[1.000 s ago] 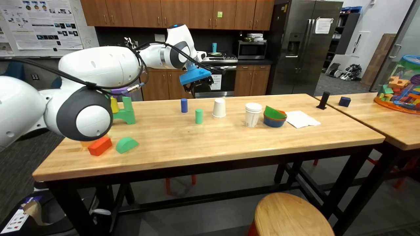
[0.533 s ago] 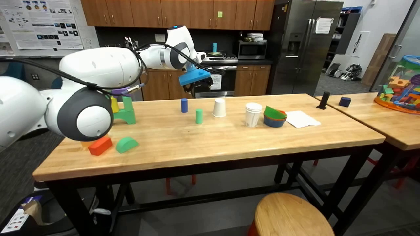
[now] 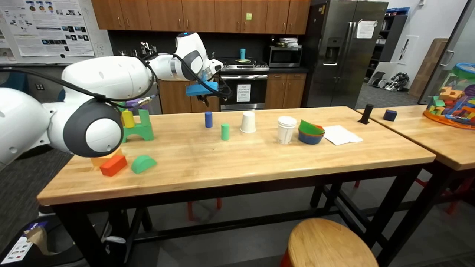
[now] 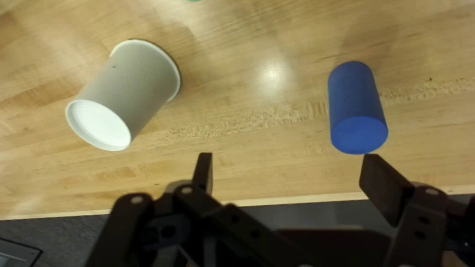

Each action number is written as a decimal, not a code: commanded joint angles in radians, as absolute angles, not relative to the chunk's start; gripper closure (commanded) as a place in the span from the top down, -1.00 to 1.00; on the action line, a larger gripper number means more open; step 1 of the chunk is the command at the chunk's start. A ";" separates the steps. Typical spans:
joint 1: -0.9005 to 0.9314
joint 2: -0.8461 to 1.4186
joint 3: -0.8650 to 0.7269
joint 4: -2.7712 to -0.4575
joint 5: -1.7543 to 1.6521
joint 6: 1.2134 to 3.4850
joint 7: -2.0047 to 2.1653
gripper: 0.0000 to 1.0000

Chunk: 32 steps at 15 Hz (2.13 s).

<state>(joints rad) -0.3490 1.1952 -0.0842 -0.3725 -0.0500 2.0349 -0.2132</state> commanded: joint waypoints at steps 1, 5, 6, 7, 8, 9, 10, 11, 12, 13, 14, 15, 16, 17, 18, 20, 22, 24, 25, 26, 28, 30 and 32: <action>-0.312 1.215 -0.111 -0.360 -0.070 2.065 -0.096 1.00; -0.314 1.232 -0.121 -0.359 -0.078 2.104 -0.040 1.00; -0.309 1.224 -0.109 -0.365 -0.070 2.084 -0.069 1.00; -0.311 1.228 -0.111 -0.365 -0.070 2.091 -0.063 1.00; -0.314 1.230 -0.112 -0.365 -0.070 2.094 -0.061 1.00; -0.317 1.232 -0.112 -0.365 -0.070 2.096 -0.060 1.00; -0.319 1.231 -0.112 -0.366 -0.070 2.097 -0.060 1.00; -0.318 1.228 -0.112 -0.371 -0.070 2.100 -0.060 1.00; -0.318 1.226 -0.112 -0.374 -0.070 2.102 -0.059 1.00; -0.322 1.229 -0.108 -0.370 -0.067 2.102 -0.071 1.00; -0.324 1.229 -0.103 -0.368 -0.063 2.102 -0.080 1.00; -0.325 1.230 -0.103 -0.366 -0.064 2.104 -0.085 1.00; -0.326 1.231 -0.103 -0.365 -0.064 2.107 -0.088 1.00; -0.329 1.234 -0.100 -0.363 -0.061 2.116 -0.088 1.00; -0.332 1.235 -0.099 -0.362 -0.059 2.122 -0.083 1.00; -0.337 1.236 -0.095 -0.363 -0.052 2.131 -0.077 1.00; -0.338 1.239 -0.102 -0.362 -0.054 2.141 -0.065 1.00; -0.337 1.240 -0.109 -0.363 -0.060 2.142 -0.057 1.00; -0.337 1.240 -0.111 -0.363 -0.062 2.141 -0.057 1.00; -0.337 1.241 -0.111 -0.363 -0.063 2.143 -0.058 1.00; -0.338 1.242 -0.107 -0.362 -0.057 2.149 -0.054 1.00; -0.335 1.248 -0.102 -0.358 -0.053 2.170 -0.047 1.00; -0.329 1.251 -0.102 -0.361 -0.054 2.180 -0.049 1.00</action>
